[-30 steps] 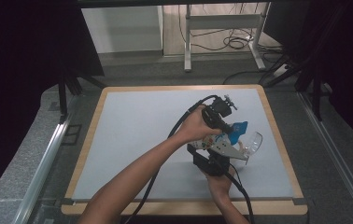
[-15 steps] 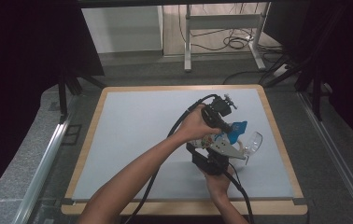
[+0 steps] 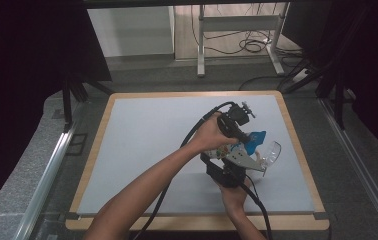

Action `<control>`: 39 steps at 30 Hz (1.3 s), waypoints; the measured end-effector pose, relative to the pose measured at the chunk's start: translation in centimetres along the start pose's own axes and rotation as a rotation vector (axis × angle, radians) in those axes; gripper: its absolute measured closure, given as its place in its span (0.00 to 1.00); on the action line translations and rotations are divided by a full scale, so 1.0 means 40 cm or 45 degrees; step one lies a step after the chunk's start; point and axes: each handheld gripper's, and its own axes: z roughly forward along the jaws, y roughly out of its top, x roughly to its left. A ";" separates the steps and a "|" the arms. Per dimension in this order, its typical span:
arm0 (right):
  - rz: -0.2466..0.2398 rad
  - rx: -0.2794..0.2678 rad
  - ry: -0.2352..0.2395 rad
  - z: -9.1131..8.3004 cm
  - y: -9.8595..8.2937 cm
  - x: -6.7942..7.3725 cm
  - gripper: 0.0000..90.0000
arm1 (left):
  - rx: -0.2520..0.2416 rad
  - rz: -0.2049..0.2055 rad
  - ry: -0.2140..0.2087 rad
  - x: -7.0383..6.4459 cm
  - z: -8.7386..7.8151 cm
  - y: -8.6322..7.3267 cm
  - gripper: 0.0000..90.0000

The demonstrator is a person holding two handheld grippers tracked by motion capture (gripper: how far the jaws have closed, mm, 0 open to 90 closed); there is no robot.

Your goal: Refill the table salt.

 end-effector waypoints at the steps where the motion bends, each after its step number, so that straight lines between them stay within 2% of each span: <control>1: 0.001 -0.001 0.000 0.000 0.000 0.000 0.63 | 0.008 0.008 0.000 0.001 0.000 0.000 1.00; 17: 0.021 -0.012 -0.007 -0.002 -0.001 -0.006 0.63 | 0.009 0.006 -0.005 -0.004 0.010 0.004 1.00; 39: 0.013 -0.021 -0.009 -0.005 0.002 -0.009 0.64 | 0.004 0.010 -0.003 -0.007 0.010 0.007 1.00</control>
